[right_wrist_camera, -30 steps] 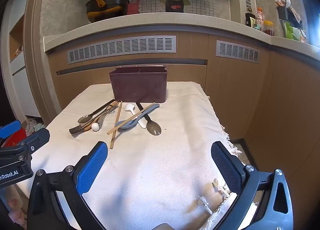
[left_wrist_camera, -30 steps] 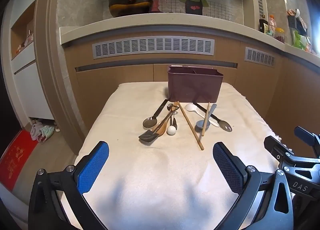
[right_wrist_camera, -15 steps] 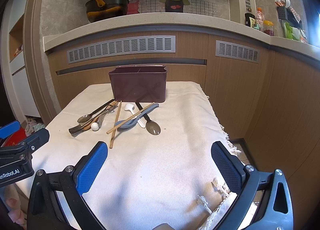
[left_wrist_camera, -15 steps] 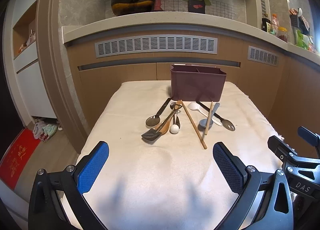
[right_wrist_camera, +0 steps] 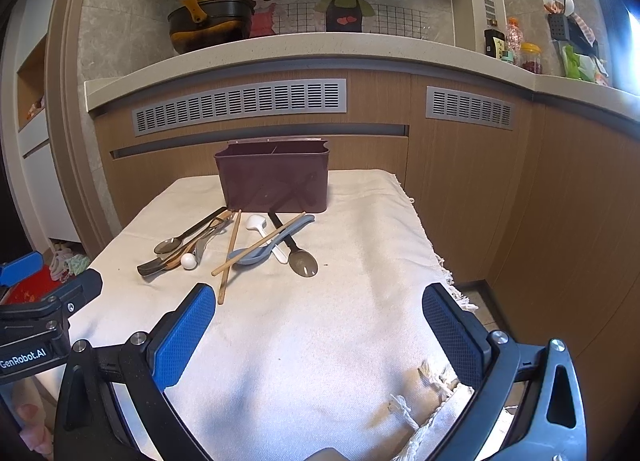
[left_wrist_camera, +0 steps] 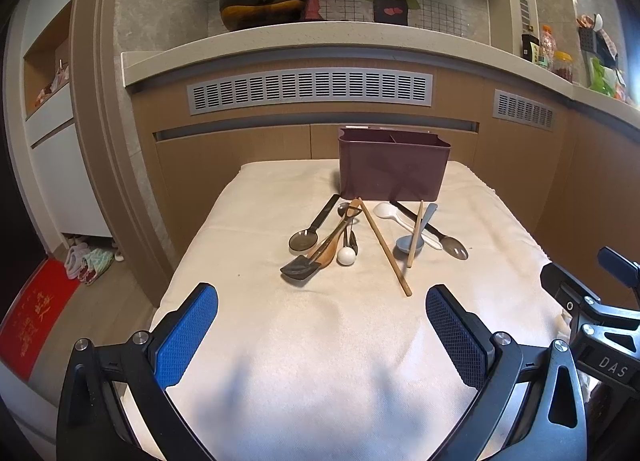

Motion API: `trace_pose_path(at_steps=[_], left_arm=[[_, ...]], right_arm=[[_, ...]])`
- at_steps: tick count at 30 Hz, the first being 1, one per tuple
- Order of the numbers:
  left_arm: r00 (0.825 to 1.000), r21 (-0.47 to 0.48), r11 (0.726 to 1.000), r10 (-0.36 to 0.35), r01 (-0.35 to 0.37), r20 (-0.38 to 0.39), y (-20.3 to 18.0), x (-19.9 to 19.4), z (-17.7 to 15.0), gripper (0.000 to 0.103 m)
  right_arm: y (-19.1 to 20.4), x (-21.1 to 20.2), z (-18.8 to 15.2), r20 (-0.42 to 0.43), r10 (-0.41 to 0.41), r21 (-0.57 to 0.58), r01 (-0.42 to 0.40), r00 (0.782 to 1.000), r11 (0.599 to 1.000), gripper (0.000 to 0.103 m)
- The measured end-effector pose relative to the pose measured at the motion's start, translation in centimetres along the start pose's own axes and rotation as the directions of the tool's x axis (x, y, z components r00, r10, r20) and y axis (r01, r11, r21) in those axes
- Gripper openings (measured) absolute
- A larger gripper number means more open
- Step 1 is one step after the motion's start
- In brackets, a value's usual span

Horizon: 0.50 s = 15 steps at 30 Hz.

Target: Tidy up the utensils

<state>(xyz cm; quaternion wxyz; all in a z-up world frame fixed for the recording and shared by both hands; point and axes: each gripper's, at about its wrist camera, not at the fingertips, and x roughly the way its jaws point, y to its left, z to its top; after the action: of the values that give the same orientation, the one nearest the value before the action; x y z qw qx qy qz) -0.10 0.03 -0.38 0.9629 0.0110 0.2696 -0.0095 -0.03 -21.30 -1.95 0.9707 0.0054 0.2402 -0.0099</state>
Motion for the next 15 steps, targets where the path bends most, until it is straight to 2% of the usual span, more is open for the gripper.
trace_pose_path(at_steps=[15], left_arm=[[1.0, -0.007, 1.0, -0.001, 0.001, -0.018, 0.19, 0.31, 0.05, 0.103]], right_arm=[[-0.12, -0.04, 0.17, -0.001, 0.004, -0.002, -0.004, 1.0, 1.0, 0.103]])
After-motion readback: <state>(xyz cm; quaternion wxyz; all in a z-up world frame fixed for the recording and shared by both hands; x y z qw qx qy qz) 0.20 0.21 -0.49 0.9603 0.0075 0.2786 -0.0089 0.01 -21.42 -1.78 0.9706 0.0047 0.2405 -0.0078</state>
